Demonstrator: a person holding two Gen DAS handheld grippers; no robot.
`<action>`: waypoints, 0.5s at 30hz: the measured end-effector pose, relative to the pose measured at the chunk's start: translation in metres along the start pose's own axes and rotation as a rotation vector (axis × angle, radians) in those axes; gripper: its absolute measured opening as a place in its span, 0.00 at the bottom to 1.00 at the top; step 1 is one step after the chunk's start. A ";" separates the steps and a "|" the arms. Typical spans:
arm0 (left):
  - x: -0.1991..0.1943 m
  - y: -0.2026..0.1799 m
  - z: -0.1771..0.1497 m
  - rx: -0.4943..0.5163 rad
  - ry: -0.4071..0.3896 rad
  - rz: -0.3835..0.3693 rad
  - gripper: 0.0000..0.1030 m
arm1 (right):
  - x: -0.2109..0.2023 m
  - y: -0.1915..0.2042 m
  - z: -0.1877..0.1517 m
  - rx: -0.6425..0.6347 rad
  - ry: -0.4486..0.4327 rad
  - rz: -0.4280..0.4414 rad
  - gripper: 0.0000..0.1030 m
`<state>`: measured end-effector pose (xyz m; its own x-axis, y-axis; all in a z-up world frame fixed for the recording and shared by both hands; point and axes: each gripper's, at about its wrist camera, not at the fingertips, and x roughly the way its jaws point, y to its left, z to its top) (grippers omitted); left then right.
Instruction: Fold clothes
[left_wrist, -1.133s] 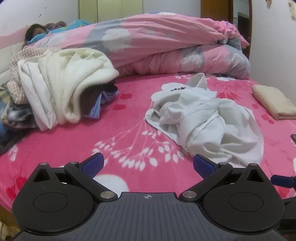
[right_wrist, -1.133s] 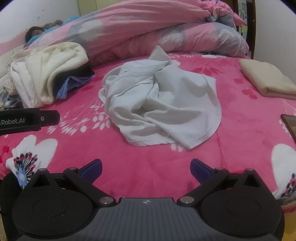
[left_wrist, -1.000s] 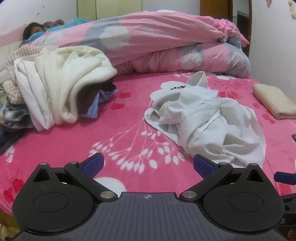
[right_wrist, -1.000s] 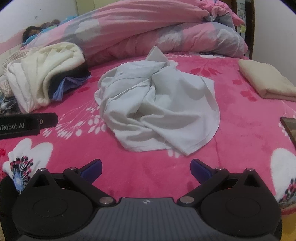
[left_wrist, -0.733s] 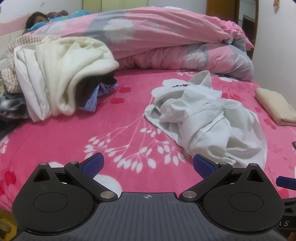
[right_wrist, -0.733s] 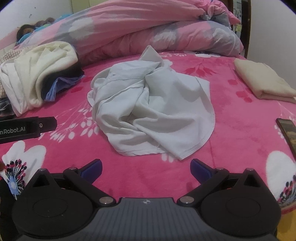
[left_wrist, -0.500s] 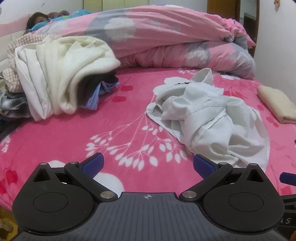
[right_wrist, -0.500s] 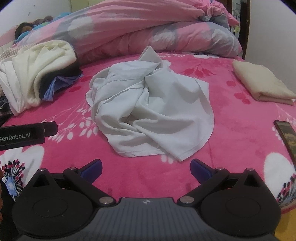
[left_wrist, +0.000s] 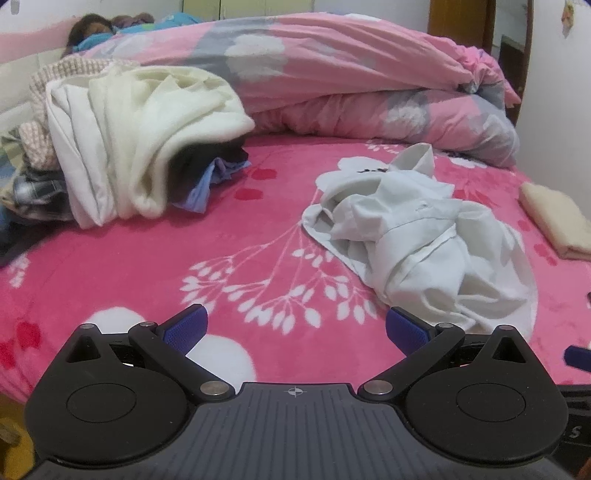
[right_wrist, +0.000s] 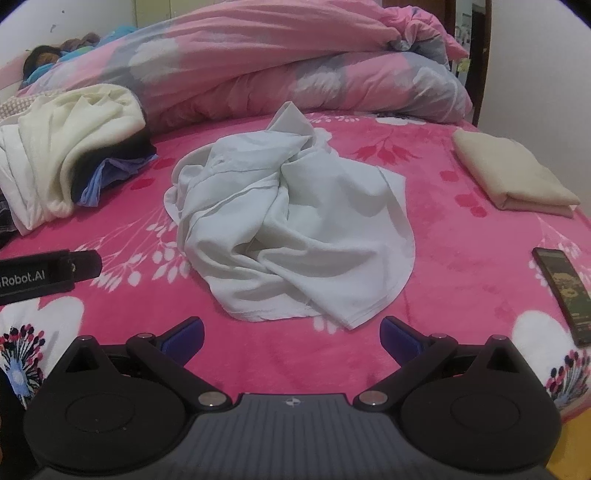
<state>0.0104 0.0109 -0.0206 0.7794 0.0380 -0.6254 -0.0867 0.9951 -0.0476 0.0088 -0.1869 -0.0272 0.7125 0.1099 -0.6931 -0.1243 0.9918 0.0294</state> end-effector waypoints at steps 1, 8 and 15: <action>-0.001 -0.001 0.000 0.008 -0.002 0.008 1.00 | -0.001 0.001 0.000 -0.001 -0.002 0.000 1.00; -0.005 -0.003 -0.001 0.025 -0.003 0.010 1.00 | -0.004 0.004 0.000 -0.010 -0.014 -0.005 1.00; -0.007 -0.005 -0.001 0.019 0.004 0.013 1.00 | -0.006 0.002 0.000 0.000 -0.016 -0.005 1.00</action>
<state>0.0051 0.0060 -0.0166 0.7759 0.0509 -0.6287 -0.0849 0.9961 -0.0241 0.0041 -0.1860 -0.0228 0.7242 0.1062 -0.6814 -0.1206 0.9923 0.0265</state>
